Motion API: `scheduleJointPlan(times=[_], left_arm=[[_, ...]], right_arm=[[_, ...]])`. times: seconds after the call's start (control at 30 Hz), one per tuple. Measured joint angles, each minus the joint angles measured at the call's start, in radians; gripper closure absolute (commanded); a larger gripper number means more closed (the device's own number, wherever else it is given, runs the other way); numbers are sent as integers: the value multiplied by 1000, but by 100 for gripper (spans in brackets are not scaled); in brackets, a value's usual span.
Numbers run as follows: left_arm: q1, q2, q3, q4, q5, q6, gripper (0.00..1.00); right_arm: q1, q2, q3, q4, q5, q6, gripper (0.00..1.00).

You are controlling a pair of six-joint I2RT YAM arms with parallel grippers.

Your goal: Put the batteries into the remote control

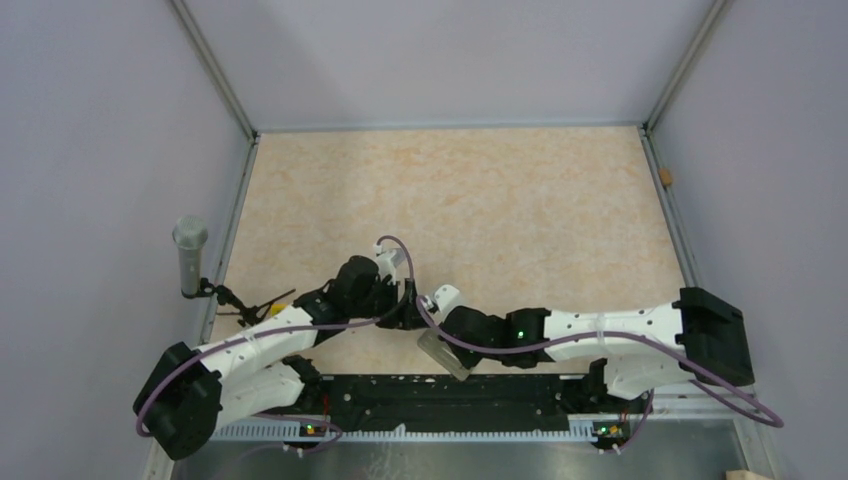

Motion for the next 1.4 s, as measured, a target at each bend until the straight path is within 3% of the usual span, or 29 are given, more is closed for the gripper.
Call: scheduleJointPlan(times=[0.73, 0.9, 1.13, 1.2, 1.4], left_arm=[[0, -62, 5, -53, -36, -1, 23], [0, -62, 5, -53, -41, 0, 22], [0, -68, 5, -56, -56, 0, 20], [0, -78, 5, -62, -62, 0, 20], [0, -106, 5, -82, -80, 1, 19]], right_arm=[[-14, 93, -68, 124, -91, 23, 100], [-14, 86, -68, 109, -77, 31, 74], [-21, -30, -68, 48, -35, -10, 53], [-26, -72, -68, 49, -32, -24, 39], [-33, -95, -65, 31, -11, -41, 33]])
